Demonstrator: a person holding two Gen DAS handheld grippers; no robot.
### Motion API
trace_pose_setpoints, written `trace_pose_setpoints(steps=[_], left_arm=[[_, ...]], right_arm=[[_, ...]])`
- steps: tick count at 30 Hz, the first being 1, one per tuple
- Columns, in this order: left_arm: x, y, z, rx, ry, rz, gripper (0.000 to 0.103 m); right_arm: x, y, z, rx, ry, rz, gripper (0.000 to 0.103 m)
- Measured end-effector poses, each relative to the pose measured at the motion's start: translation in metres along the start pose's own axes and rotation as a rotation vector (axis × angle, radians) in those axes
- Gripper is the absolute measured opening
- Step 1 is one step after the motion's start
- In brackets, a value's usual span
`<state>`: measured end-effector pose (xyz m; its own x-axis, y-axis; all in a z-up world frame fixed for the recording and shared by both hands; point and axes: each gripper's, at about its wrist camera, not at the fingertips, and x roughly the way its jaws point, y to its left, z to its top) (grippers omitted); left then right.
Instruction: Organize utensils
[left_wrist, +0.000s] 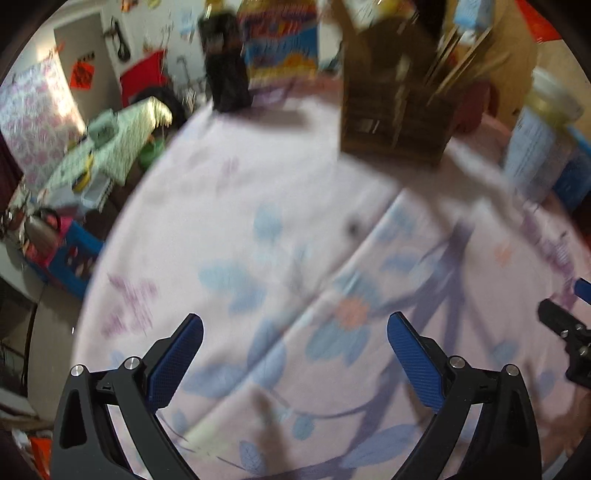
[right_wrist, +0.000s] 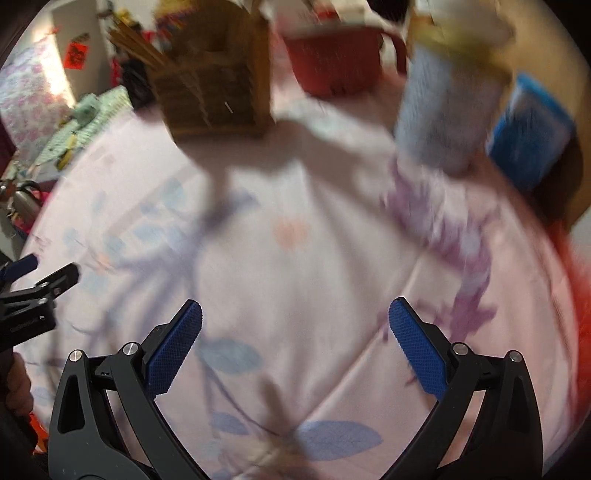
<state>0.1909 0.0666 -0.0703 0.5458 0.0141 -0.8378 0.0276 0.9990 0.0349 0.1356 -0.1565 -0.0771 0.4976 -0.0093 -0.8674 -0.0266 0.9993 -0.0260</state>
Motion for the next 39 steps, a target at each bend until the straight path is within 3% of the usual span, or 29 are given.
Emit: trace_pose_setpoints(steps=[5,13,19,39], left_arm=[[-0.05,-0.011,0.031,-0.019,-0.102,-0.005,0.098],[-0.095,-0.016,0.038,-0.07,-0.194,0.012,0.097],[-0.092,-0.015,0.026,-0.087,-0.162,0.022,0.097],[-0.091,-0.018,0.023,-0.069,-0.167,0.027,0.097]], right_arm=[[-0.044,0.012,0.031,0.013,-0.124,-0.015,0.098],[-0.077,0.006,0.041,0.113,-0.177,-0.011,0.098],[-0.081,0.009,0.033,0.113,-0.175,-0.018,0.098],[-0.081,0.01,0.032,0.11,-0.176,-0.021,0.098]])
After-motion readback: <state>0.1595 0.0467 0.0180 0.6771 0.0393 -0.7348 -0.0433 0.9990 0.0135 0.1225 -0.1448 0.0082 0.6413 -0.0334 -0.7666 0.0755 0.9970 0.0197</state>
